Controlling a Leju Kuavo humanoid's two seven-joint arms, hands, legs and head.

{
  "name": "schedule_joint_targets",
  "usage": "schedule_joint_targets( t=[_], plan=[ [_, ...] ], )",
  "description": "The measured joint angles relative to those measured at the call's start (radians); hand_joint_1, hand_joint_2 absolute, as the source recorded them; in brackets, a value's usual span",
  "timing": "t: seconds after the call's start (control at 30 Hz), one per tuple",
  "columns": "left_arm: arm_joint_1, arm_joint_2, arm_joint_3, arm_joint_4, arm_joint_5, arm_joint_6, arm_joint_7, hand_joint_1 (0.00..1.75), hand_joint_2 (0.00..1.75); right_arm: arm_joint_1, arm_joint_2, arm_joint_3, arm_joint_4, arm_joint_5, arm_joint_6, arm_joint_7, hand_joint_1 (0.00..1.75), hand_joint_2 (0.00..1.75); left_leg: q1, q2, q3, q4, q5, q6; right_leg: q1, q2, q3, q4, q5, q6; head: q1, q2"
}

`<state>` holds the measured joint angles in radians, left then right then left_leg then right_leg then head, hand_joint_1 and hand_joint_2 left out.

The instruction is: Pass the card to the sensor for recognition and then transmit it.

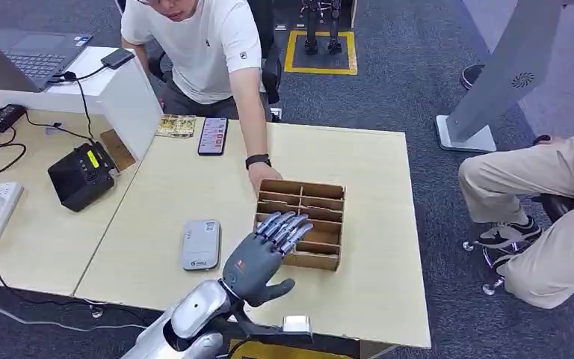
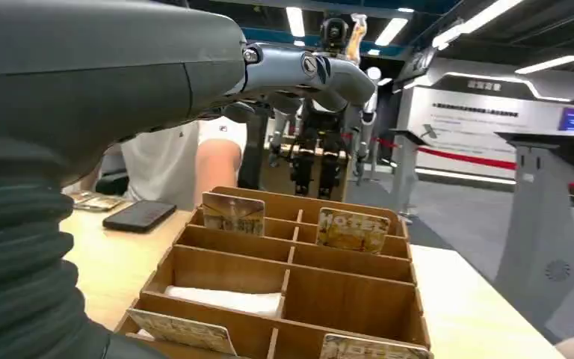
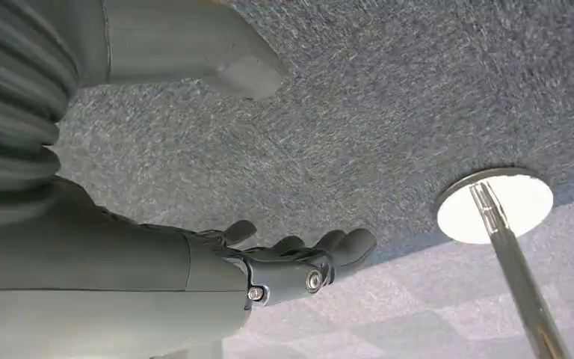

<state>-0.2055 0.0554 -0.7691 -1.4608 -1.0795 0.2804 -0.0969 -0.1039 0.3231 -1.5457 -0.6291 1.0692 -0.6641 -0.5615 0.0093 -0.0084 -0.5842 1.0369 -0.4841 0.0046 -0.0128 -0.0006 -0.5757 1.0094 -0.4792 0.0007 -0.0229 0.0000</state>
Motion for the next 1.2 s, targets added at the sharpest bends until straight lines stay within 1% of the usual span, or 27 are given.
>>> schedule_joint_targets(
  t=[0.2, 0.5, 0.67, 0.8, 0.97, 1.2],
  plan=[
    [0.000, -0.027, 0.000, 0.050, -0.049, 0.013, 0.052, 0.00, 1.75, 0.000, 0.000, 0.000, 0.000, 0.003, 0.000, 0.008, 0.00, 1.75, 0.000, 0.000, 0.000, 0.000, 0.000, 0.000, 0.000, 0.000, 0.000, 0.000, 0.000, 0.000, 0.000, 0.000],
    [0.000, -0.058, 0.000, 0.116, -0.070, 0.013, 0.064, 0.00, 1.75, 0.000, 0.000, 0.000, 0.000, 0.011, 0.000, 0.014, 0.00, 1.75, 0.000, 0.000, 0.000, 0.000, 0.000, 0.000, 0.000, 0.000, 0.000, 0.000, 0.000, 0.000, 0.000, 0.000],
    [0.000, -0.079, 0.000, 0.158, -0.093, 0.017, 0.081, 0.00, 1.75, 0.000, 0.000, 0.000, -0.001, 0.023, 0.000, 0.022, 0.00, 1.75, 0.000, 0.000, 0.000, 0.000, 0.000, 0.000, 0.000, 0.000, 0.000, 0.000, 0.000, 0.000, 0.000, 0.000],
    [0.000, -0.100, 0.000, 0.191, -0.105, 0.052, 0.092, 0.00, 1.75, 0.000, 0.000, 0.000, -0.001, 0.021, 0.000, 0.022, 0.00, 1.75, 0.000, 0.000, 0.000, 0.000, 0.000, 0.000, 0.000, 0.000, 0.000, 0.000, 0.000, 0.000, 0.000, 0.000],
    [0.000, -0.116, 0.000, 0.218, -0.114, 0.064, 0.103, 0.00, 1.75, 0.000, 0.000, 0.000, -0.001, 0.020, 0.000, 0.019, 0.00, 1.75, 0.000, 0.000, 0.000, 0.000, 0.000, 0.000, 0.000, 0.000, 0.000, 0.000, 0.000, 0.000, 0.000, 0.000],
    [0.000, -0.145, 0.000, 0.258, -0.150, 0.134, 0.139, 0.00, 1.75, 0.001, 0.000, 0.000, -0.002, 0.023, 0.000, 0.033, 0.00, 1.75, 0.000, 0.000, 0.000, 0.000, 0.000, 0.000, 0.000, 0.000, 0.000, 0.000, 0.000, 0.000, 0.000, 0.000]
  ],
)
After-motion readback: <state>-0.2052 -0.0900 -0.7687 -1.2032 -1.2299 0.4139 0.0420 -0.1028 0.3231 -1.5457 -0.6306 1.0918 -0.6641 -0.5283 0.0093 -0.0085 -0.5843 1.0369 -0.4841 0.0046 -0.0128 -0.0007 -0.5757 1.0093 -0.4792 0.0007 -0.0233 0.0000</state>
